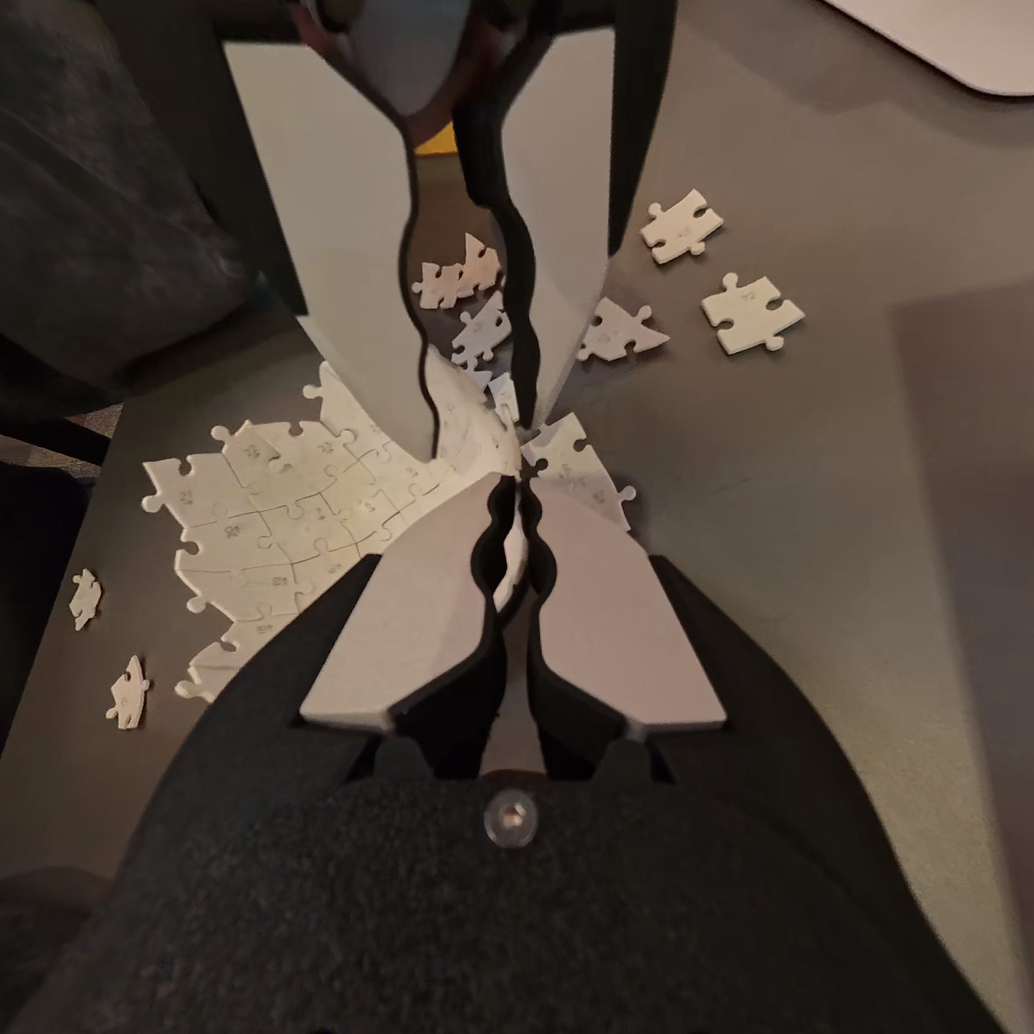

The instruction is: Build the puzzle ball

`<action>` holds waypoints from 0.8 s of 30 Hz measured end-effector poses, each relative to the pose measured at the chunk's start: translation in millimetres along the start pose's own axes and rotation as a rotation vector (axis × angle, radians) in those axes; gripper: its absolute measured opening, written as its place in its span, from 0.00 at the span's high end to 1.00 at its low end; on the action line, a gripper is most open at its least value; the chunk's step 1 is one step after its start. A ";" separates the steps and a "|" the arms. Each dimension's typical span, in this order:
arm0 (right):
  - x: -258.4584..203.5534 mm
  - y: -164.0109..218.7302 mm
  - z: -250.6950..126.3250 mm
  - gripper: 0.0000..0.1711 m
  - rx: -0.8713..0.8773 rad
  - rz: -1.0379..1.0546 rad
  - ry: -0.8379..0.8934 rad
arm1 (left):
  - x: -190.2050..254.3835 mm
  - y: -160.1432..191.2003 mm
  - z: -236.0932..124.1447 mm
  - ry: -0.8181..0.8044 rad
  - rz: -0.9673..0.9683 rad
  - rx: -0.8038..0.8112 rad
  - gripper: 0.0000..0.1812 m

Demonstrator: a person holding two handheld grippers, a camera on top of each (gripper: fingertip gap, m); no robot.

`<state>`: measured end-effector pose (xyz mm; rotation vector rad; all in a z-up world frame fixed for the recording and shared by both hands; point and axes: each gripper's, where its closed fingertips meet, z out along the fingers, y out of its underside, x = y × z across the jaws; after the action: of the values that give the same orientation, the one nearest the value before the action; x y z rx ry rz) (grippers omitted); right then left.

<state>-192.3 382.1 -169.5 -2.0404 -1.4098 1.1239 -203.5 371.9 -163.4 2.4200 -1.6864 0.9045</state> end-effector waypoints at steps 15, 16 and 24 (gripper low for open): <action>-3.8 -7.3 -10.1 0.99 0.037 -0.015 -0.010 | 6.2 -9.1 -11.5 -0.030 0.033 -0.011 0.89; -4.0 -8.4 -12.1 0.99 0.045 -0.014 -0.011 | 6.5 -11.4 -14.2 -0.038 0.041 0.004 0.90; -17.2 -24.1 -26.4 0.99 0.157 -0.004 -0.105 | 14.8 -26.2 -34.7 -0.150 0.236 0.128 0.96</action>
<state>-187.7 378.8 -130.3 -1.8933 -1.3286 1.3134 -192.0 382.6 -120.2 2.4617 -2.0639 0.9018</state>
